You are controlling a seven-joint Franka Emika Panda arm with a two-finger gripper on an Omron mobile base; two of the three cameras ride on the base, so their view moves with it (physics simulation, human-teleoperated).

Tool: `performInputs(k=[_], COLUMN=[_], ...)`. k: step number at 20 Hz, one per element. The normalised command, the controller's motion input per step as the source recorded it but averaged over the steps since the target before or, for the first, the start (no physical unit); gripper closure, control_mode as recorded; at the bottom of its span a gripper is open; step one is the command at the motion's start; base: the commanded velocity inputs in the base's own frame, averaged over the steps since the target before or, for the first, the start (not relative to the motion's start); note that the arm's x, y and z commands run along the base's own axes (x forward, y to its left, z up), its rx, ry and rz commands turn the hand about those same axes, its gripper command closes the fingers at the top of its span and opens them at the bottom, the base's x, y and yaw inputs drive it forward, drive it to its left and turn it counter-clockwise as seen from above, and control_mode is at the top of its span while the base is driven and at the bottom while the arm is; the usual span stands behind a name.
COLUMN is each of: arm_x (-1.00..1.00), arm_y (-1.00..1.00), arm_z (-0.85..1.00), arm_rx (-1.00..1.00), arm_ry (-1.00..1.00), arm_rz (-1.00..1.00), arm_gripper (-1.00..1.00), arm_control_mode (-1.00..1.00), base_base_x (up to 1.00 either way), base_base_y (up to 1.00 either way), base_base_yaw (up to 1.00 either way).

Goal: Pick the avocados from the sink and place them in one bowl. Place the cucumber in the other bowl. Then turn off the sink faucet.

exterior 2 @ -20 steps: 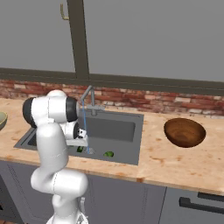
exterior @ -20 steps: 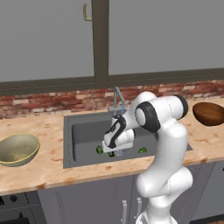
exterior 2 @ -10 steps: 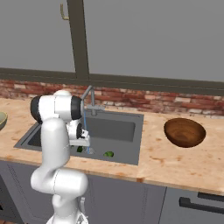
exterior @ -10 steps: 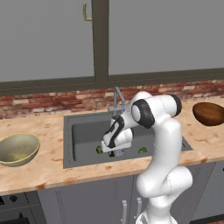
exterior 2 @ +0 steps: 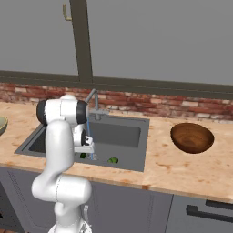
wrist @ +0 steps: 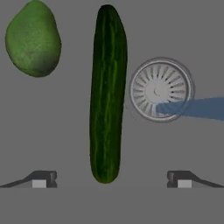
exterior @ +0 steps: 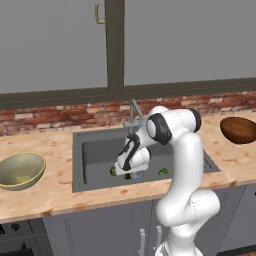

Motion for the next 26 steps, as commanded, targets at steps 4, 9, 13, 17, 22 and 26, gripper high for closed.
performInputs(k=[4, 9, 13, 17, 22, 26], arm_x=[0.23, 0.28, 0.27, 0.28, 0.34, 0.22], arm_y=[0.03, 0.05, 0.1, 0.09, 0.04, 0.05], arm_z=[-0.2, -0.24, -0.27, -0.31, -0.29, -0.22], arm_rx=[0.0, 0.0, 0.0, 0.0, 0.0, -0.01], arm_ry=[-0.01, 0.0, 0.0, 0.0, -0.01, 0.0], arm_rz=[0.0, 0.0, 0.0, 0.0, 0.0, 0.0], arm_gripper=[-1.0, -1.0, -1.0, -1.0, -1.0, -1.0], arm_control_mode=[-1.0, -1.0, -1.0, -1.0, -1.0, -1.0], base_base_x=[0.0, 0.0, 0.0, 0.0, 0.0, 0.0], base_base_y=[0.0, 0.0, 0.0, 0.0, 0.0, 0.0], base_base_yaw=[0.0, 0.0, 0.0, 0.0, 0.0, 0.0])
